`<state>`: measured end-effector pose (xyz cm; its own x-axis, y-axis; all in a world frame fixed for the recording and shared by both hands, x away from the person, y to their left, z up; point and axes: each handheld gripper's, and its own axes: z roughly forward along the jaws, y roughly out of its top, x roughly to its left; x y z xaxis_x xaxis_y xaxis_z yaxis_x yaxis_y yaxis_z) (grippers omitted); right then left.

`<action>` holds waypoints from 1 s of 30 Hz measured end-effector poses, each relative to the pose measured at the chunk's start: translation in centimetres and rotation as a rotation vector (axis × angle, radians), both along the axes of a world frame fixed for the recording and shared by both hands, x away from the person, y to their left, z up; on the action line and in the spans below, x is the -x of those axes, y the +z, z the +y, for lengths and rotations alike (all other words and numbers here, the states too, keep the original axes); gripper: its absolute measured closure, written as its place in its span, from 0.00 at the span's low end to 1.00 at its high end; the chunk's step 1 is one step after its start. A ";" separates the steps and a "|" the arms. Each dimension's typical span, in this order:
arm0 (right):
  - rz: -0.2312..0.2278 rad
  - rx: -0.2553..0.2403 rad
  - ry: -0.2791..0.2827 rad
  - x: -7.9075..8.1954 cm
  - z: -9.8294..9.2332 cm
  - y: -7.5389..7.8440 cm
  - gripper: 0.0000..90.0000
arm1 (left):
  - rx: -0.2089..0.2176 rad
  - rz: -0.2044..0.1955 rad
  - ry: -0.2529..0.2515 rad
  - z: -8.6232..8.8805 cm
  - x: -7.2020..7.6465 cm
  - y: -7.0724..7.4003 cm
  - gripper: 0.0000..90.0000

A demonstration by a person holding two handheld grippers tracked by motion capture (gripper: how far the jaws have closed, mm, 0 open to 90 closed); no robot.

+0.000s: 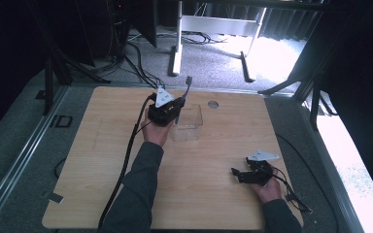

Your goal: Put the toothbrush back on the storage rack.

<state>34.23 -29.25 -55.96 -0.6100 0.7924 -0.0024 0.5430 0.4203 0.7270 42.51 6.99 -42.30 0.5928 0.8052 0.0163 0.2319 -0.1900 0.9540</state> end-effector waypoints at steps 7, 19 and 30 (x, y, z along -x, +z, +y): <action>0.001 0.001 0.000 0.0 0.0 0.0 0.21 | -0.023 0.010 -0.003 -0.5 -0.4 -0.6 0.92; 0.000 0.001 0.000 0.0 0.0 0.0 0.21 | -0.039 0.043 -0.002 -0.8 -1.2 -1.6 0.92; 0.000 0.001 0.000 0.0 0.0 0.0 0.21 | -0.062 0.066 -0.006 -1.1 -1.5 -2.3 0.92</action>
<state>34.23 -29.25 -55.96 -0.6099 0.7925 -0.0030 0.5433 0.4209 0.7264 44.06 5.86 -44.61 0.5989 0.8003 0.0270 0.2921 -0.2498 0.9232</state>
